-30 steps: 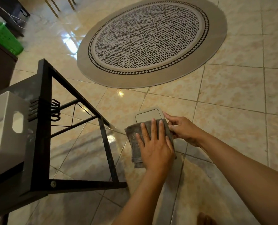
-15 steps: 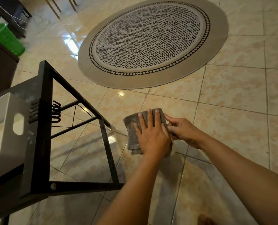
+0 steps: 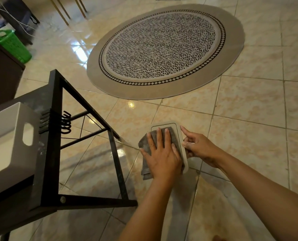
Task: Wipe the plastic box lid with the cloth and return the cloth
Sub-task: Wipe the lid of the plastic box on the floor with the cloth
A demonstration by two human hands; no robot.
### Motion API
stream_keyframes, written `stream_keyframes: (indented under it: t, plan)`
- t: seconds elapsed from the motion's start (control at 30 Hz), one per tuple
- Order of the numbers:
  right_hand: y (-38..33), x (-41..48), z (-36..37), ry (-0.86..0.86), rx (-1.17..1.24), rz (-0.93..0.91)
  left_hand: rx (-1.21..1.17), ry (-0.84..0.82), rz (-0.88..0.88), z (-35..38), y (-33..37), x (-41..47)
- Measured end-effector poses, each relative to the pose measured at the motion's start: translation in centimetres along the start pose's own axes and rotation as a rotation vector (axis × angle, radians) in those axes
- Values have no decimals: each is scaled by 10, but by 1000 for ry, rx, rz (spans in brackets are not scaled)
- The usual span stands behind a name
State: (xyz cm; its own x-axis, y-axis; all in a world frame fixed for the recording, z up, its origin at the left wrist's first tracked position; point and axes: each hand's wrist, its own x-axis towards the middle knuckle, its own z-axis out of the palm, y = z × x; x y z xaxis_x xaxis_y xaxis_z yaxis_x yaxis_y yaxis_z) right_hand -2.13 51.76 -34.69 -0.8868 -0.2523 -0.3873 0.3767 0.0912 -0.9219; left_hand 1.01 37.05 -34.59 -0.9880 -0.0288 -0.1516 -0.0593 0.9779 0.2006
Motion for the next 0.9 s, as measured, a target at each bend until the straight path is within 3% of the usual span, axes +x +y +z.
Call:
stream_keyframes:
  t: [0.1,0.23,0.3,0.43,0.6,0.7,0.9]
  plan:
    - [-1,-6,-14,29,-61,37,2,25,120,2,-7,3]
    - [-31,29,-44,241,-513,-67,-1,36,235,5,-19,4]
    - [-50,48,-45,156,-569,-143,-10,51,271,4,-21,3]
    - [-70,73,-27,-185,-648,-92,-11,78,359,0,-23,0]
    - [-67,81,-25,-343,-574,-22,11,89,410,1,-32,1]
    - [-59,68,-28,-302,-459,-25,0,66,378,-1,-36,3]
    - [-31,30,-38,-185,-453,-43,-5,3,331,-7,-34,1]
